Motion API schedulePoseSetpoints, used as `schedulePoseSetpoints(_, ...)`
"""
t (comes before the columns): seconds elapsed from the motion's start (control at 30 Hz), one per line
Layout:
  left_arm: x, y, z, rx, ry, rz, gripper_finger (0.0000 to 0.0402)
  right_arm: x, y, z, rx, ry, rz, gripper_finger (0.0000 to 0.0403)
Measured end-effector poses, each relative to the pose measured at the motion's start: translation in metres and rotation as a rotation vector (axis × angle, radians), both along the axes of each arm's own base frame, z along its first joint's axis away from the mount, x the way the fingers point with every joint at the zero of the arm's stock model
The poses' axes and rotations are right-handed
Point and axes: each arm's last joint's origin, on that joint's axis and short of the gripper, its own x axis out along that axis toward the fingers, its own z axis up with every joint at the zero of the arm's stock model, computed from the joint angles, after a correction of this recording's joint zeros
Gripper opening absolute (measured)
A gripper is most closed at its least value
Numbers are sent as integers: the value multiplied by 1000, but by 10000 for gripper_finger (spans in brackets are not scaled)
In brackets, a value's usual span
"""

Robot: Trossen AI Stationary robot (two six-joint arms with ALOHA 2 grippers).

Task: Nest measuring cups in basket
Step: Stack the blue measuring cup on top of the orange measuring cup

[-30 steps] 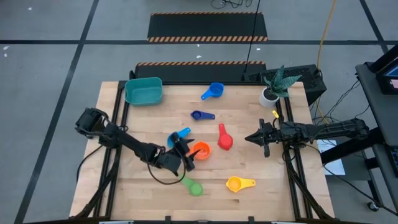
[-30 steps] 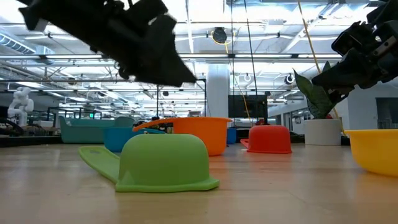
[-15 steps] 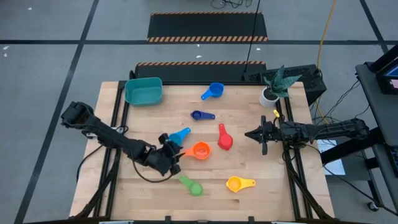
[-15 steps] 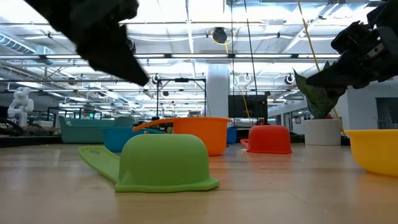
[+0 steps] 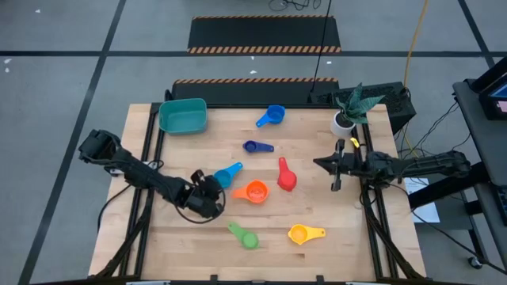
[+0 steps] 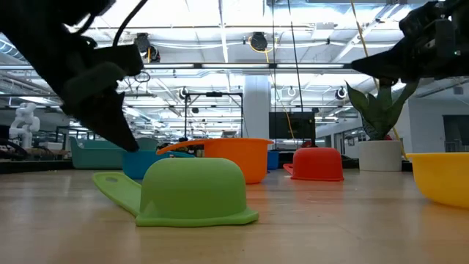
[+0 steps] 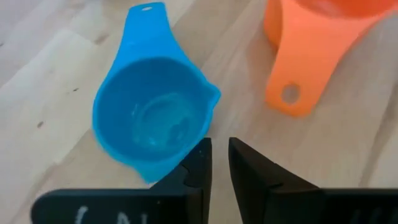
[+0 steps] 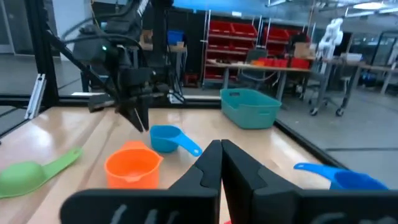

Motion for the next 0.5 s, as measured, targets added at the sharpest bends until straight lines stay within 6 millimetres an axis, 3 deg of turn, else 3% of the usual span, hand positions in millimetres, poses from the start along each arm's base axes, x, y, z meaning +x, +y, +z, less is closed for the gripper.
schedulePoseSetpoints(0.4,-8,23,-24,-39,-23,11,24,5,-7,-7,-8,69,-63,0)
schedulePoseSetpoints(0.5,-8,30,-27,-27,-45,32,15,7,-12,-12,57,100,-226,0)
